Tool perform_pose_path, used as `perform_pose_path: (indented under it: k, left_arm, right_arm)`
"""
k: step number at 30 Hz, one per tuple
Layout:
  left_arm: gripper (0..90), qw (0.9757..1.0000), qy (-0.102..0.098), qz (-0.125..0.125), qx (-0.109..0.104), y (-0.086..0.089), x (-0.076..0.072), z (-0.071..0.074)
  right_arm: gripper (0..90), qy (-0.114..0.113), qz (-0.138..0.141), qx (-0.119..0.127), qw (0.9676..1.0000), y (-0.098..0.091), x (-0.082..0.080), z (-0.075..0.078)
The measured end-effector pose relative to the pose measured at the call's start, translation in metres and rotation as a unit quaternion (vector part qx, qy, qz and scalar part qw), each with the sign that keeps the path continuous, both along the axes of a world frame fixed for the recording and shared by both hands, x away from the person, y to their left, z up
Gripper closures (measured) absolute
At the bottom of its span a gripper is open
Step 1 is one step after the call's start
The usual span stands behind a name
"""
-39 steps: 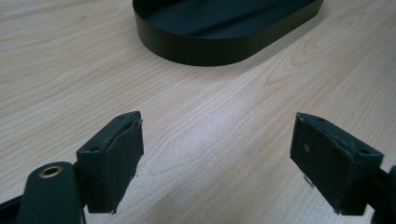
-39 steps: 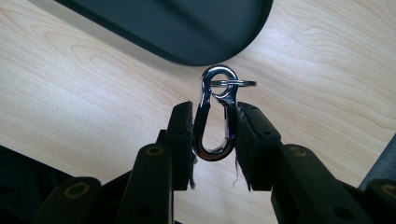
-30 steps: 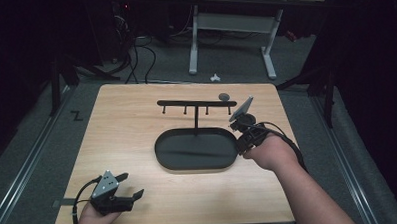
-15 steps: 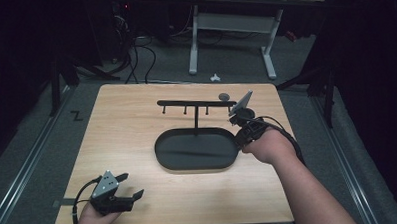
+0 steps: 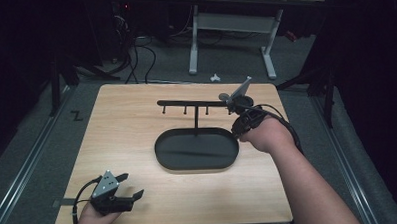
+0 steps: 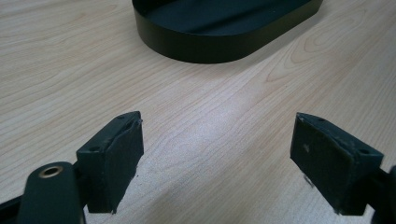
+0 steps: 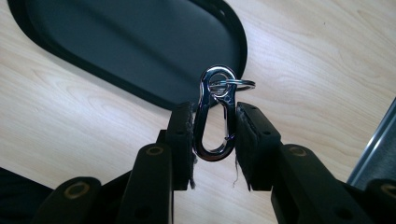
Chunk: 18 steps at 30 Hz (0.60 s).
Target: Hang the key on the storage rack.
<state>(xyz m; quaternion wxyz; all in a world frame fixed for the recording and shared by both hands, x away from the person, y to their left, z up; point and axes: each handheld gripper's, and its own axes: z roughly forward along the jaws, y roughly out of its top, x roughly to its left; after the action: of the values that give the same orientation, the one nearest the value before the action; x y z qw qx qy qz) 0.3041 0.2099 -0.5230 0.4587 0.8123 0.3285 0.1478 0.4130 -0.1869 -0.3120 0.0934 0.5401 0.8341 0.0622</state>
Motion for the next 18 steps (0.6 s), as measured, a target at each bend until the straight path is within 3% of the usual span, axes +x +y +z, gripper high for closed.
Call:
perform_pose_path:
  k: [18]
  left_arm:
    - [17.8,1.0,-0.001,0.001,-0.001,0.001,0.0,0.0]
  right_arm:
    - [68.3,-0.012,-0.001,0.002,0.9999,0.013,0.018,0.014]
